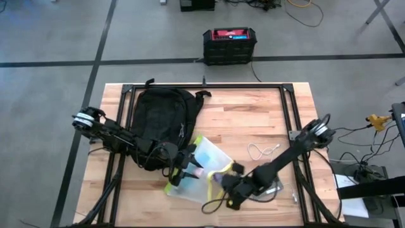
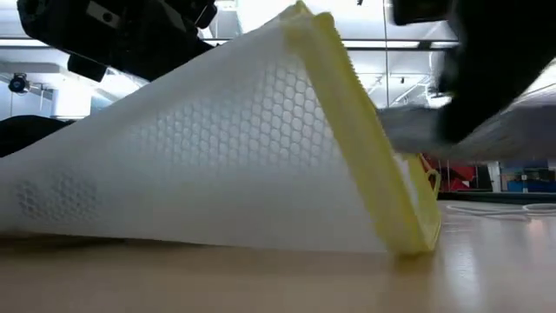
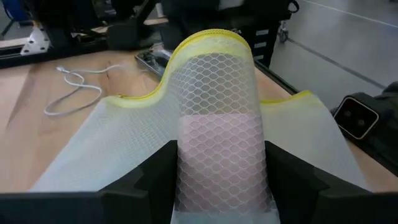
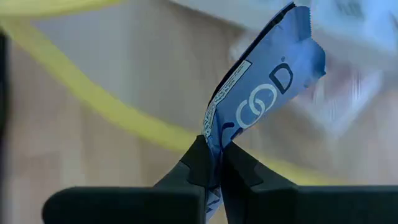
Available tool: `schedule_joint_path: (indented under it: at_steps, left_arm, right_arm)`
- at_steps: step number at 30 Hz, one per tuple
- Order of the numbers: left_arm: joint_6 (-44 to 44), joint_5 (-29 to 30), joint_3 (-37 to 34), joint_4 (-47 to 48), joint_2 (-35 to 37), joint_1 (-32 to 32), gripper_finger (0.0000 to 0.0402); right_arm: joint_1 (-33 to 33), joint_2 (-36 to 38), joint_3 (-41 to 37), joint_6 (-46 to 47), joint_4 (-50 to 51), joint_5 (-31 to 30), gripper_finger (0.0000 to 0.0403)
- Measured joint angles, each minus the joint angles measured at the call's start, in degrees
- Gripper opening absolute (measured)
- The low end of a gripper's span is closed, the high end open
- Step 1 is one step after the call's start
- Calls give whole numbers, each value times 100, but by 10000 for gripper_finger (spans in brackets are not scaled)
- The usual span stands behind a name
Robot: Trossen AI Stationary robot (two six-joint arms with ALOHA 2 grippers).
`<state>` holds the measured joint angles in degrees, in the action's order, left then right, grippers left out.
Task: Unpack backpack
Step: Put the violet chocolate bar into the white zip bag
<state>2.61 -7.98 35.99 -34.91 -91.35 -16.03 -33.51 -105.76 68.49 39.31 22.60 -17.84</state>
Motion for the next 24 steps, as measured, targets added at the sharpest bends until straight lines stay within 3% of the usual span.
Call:
schedule_joint_path:
  at_steps: [7,11,15,19,24]
  left_arm:
    - [-233,-258,0,147,0,-4,181]
    - [-397,-108,0,295,13,-7,183]
    - [-530,114,-13,305,13,7,180]
    - [-595,403,-13,321,13,8,186]
    - [-693,489,-15,311,11,22,190]
  right_arm:
    - [799,-649,916,-2528,199,-1034,10]
    - [1048,-664,1230,-4163,189,-1118,24]
    - [1224,-664,1294,-5277,166,-1714,38]
    - [1388,-673,1197,-5842,109,-1742,55]
    - [1477,-674,1093,-5715,110,-1526,95]
